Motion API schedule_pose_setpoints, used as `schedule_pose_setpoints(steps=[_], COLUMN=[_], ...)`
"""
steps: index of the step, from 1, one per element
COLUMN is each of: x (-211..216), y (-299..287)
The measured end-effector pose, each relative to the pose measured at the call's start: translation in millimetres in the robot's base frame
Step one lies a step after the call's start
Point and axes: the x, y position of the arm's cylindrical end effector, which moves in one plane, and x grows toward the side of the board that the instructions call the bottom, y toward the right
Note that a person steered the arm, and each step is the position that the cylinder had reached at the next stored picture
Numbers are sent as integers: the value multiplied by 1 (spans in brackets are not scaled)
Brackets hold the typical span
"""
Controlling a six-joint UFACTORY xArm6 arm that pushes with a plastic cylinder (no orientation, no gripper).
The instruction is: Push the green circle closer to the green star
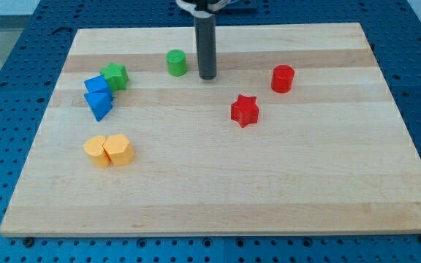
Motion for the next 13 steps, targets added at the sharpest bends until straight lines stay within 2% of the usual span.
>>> schedule_pose_setpoints(steps=[1, 3, 4, 6, 7, 8, 9, 10, 13], x=[-22, -27, -31, -46, -46, -29, 4, 20, -23], y=[-5, -69, -82, -95, -74, -45, -46, -65, -92])
